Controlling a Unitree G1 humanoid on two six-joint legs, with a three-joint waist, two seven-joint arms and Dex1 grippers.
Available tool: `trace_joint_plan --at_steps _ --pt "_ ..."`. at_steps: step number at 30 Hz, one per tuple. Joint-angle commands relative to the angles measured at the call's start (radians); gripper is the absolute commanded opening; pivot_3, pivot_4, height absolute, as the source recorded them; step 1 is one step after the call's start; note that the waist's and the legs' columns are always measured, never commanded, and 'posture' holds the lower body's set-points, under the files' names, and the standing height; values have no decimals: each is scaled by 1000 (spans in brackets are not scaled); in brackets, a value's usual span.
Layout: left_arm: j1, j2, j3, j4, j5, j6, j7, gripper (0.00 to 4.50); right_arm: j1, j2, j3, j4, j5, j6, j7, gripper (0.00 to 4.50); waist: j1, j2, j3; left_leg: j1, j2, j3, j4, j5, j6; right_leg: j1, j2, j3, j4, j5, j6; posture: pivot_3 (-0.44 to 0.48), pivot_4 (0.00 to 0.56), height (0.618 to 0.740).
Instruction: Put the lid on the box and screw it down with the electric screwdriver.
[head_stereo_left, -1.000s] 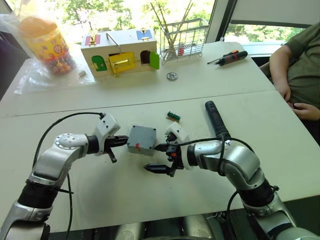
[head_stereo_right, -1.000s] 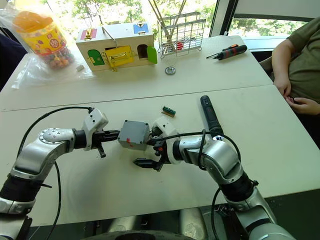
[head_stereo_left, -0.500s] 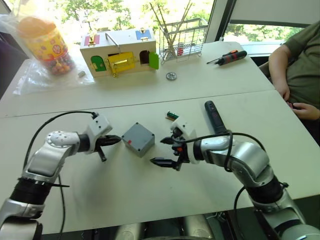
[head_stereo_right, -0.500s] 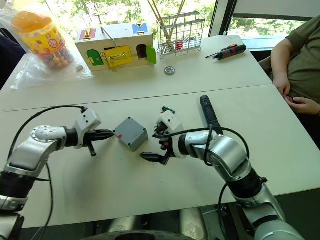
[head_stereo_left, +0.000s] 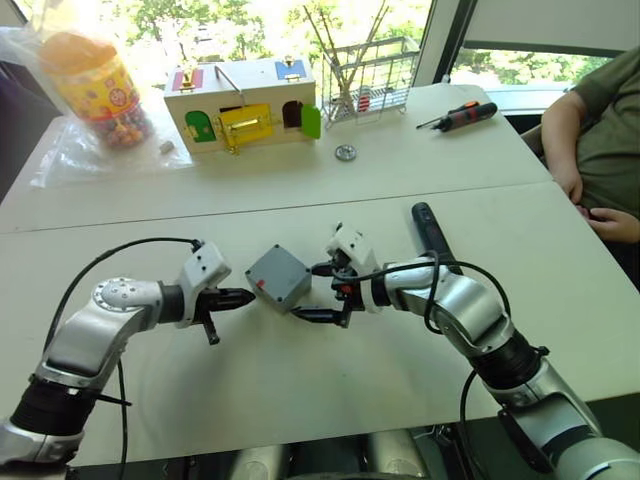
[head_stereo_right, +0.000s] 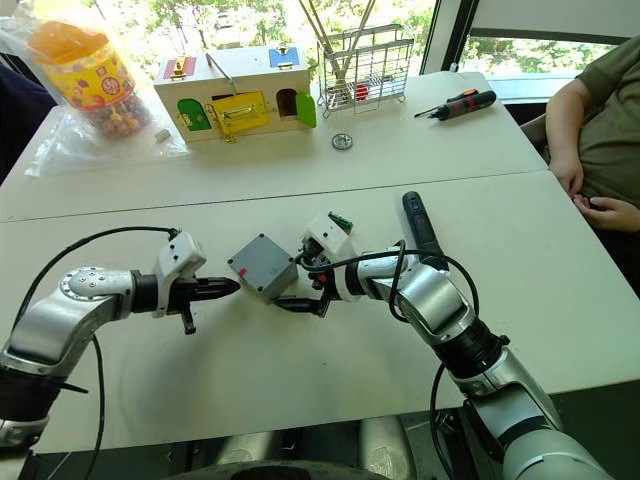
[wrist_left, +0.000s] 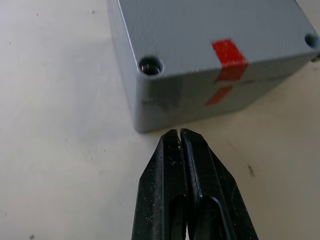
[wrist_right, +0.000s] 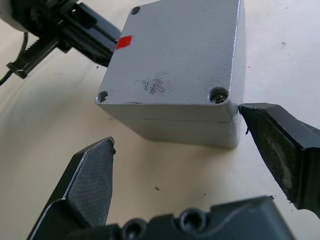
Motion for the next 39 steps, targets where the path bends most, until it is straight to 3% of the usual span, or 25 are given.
trace_joint_plan --at_steps 1,15,19,24,28,34,39 --pt "-27 -11 20 8 0 -22 15 0 12 26 -3 -75 34 19 14 4459 -1 0 0 0 0 0 0 0 0 0 0 0 0 0 0 0 150 740" --pt "-62 -10 4 55 24 -55 -9 0 51 31 -58 -148 30 95 -44 4459 1 0 0 0 0 0 0 0 0 0 0 0 0 0 0 0 150 740" --pt "-57 97 56 58 5 -43 -88 0 57 -42 -226 -249 98 130 -36 4459 2 0 0 0 0 0 0 0 0 0 0 0 0 0 0 0 150 740" --pt "-155 148 119 31 -98 24 -144 0 98 -119 -363 -269 129 120 -41 4459 7 0 0 0 0 -1 0 0 0 1 0 0 0 0 0 0 150 740" --pt "-218 122 87 -73 -171 93 -153 0 173 -164 -323 -204 43 13 -52 4459 2 -1 0 0 -1 0 0 0 1 1 -2 0 0 0 0 0 150 740" --pt "-257 49 -17 -182 -156 118 -84 0 222 -92 -294 -106 -31 -116 -112 2773 -4 -1 0 1 0 1 0 0 1 0 0 1 1 0 0 0 150 740" --pt "-242 57 -78 -201 -108 84 -76 0 230 -45 -295 -73 -62 -159 -154 2773 -1 -1 0 1 0 1 0 0 0 0 1 1 1 0 0 0 150 740"
